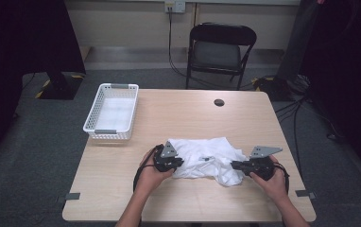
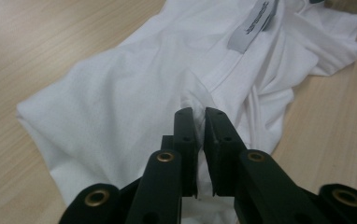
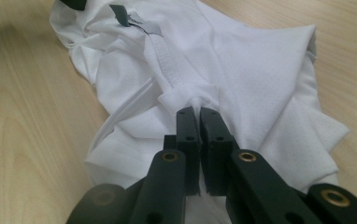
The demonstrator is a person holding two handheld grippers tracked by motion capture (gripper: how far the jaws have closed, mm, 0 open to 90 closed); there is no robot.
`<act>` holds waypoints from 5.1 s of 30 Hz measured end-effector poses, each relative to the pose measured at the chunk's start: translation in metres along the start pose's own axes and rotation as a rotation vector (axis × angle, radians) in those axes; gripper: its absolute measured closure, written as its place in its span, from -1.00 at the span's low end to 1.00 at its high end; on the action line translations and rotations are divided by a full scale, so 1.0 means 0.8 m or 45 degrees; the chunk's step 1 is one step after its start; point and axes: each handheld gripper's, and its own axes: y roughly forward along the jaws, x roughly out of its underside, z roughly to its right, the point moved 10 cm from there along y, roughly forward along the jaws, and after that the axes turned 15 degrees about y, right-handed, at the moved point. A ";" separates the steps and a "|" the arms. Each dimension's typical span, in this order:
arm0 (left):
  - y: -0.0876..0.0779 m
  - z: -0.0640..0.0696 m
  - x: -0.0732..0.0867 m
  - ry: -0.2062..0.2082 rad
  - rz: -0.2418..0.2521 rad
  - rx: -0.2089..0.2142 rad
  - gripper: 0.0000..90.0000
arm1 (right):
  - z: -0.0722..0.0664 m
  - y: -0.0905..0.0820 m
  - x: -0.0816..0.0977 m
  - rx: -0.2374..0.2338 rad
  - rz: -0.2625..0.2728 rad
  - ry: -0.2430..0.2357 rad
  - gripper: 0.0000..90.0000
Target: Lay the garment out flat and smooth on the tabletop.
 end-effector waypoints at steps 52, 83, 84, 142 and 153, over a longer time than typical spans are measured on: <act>-0.108 -0.101 -0.145 0.093 0.157 -0.214 0.96 | -0.007 -0.103 -0.177 -0.032 0.173 -0.058 0.96; -0.005 -0.198 -0.129 -0.062 0.056 -0.165 0.97 | 0.091 -0.041 -0.218 0.043 0.100 0.037 0.97; 0.002 -0.206 -0.125 -0.075 0.037 -0.174 0.97 | 0.099 -0.034 -0.221 0.060 0.091 0.042 0.97; 0.044 -0.022 0.031 -0.017 -0.079 -0.128 -0.70 | 0.046 0.001 0.033 0.333 0.016 0.074 -0.42; 0.044 -0.022 0.032 -0.023 -0.077 -0.119 -0.70 | 0.045 -0.001 0.032 0.320 0.004 0.074 -0.38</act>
